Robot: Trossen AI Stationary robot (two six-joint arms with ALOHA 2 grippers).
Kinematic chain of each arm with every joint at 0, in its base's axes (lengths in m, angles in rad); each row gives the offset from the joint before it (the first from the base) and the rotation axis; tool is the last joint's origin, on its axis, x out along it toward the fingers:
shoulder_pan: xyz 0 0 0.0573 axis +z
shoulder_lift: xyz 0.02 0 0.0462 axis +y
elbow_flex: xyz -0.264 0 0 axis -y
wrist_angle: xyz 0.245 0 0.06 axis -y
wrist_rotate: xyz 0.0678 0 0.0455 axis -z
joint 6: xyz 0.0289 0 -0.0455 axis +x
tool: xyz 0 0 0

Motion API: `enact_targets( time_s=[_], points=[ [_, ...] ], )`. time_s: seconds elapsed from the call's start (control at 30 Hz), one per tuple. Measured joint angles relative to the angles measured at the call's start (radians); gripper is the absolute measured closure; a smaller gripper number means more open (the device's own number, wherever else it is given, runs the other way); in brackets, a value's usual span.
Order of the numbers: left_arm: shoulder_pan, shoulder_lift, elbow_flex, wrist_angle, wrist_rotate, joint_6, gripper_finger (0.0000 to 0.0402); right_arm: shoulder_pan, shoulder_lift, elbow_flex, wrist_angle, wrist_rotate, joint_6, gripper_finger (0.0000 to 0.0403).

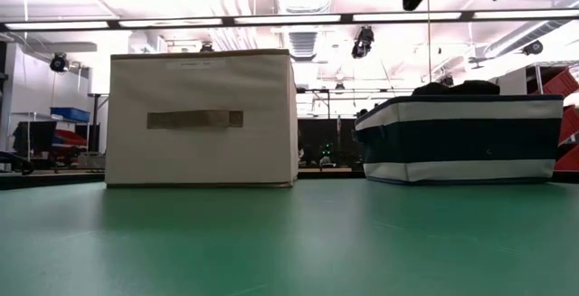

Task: Sort clothes
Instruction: Return to Home Position

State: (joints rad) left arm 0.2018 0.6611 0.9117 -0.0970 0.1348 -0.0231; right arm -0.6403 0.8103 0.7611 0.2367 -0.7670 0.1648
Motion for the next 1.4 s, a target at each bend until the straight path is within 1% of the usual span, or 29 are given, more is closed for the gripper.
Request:
enact_targets(
  time_s=[0.03,0.13,0.2,0.23,0.27,0.33,0.37,0.4,0.43,0.5,0.53,0.63,0.7,0.8,0.9,1.0,1.1,1.2,1.3,1.4],
  points=[
    [0.001,-0.023,-0.017,-0.001,-0.019,-0.015,0.0402,-0.001,-0.008,-0.005,0.001,0.001,0.006,0.0394],
    [0.000,-0.073,-0.063,-0.001,-0.023,-0.063,0.0402,-0.004,-0.037,-0.009,-0.004,0.005,-0.015,0.0394],
    [-0.002,-0.101,-0.088,-0.009,0.001,-0.182,0.0402,-0.004,-0.072,-0.013,-0.059,-0.043,-0.035,0.0392],
    [-0.005,-0.112,-0.107,-0.011,0.014,-0.202,0.0402,0.000,-0.096,-0.016,-0.086,-0.089,-0.071,0.0391],
    [-0.011,-0.121,-0.126,-0.005,0.038,-0.186,0.0402,0.006,-0.120,-0.017,-0.101,-0.150,-0.116,0.0390],
    [-0.044,-0.134,-0.181,0.067,0.145,-0.077,0.0402,0.023,-0.174,-0.027,-0.120,-0.272,-0.174,0.0389],
    [-0.067,-0.134,-0.215,0.137,0.193,-0.033,0.0402,0.032,-0.200,-0.037,-0.130,-0.306,-0.180,0.0389],
    [-0.095,-0.131,-0.252,0.219,0.210,-0.008,0.0402,0.042,-0.233,-0.048,-0.135,-0.318,-0.171,0.0390],
    [-0.121,-0.126,-0.287,0.290,0.209,0.014,0.0402,0.052,-0.265,-0.060,-0.134,-0.313,-0.162,0.0391],
    [-0.179,-0.110,-0.350,0.390,0.139,0.056,0.0402,0.080,-0.324,-0.091,-0.133,-0.296,-0.177,0.0392],
    [-0.205,-0.104,-0.373,0.414,0.093,0.073,0.0402,0.097,-0.353,-0.110,-0.134,-0.277,-0.186,0.0392],
    [-0.276,-0.102,-0.424,0.400,-0.017,0.097,0.0402,0.152,-0.431,-0.178,-0.108,-0.160,-0.182,0.0390],
    [-0.300,-0.118,-0.442,0.403,-0.047,0.118,0.0402,0.185,-0.467,-0.238,-0.044,-0.106,-0.168,0.0390],
    [-0.302,-0.167,-0.456,0.369,-0.047,0.163,0.0402,0.226,-0.501,-0.338,0.095,-0.096,-0.152,0.0390],
    [-0.299,-0.216,-0.479,0.351,-0.048,0.188,0.0402,0.238,-0.526,-0.429,0.242,-0.096,-0.148,0.0390],
    [-0.299,-0.266,-0.530,0.355,-0.047,0.205,0.0402,0.237,-0.536,-0.513,0.339,-0.095,-0.131,0.0390],
    [-0.299,-0.300,-0.594,0.396,-0.040,0.206,0.0402,0.242,-0.539,-0.592,0.429,-0.095,-0.134,0.0390],
    [-0.299,-0.326,-0.660,0.445,0.017,0.236,0.0402,0.256,-0.542,-0.657,0.477,-0.098,-0.186,0.0390],
    [-0.299,-0.351,-0.712,0.460,0.024,0.229,0.0402,0.275,-0.541,-0.715,0.512,-0.104,-0.209,0.0390],
    [-0.299,-0.383,-0.748,0.463,0.022,0.208,0.0402,0.292,-0.542,-0.748,0.548,-0.107,-0.181,0.0390]
  ],
)
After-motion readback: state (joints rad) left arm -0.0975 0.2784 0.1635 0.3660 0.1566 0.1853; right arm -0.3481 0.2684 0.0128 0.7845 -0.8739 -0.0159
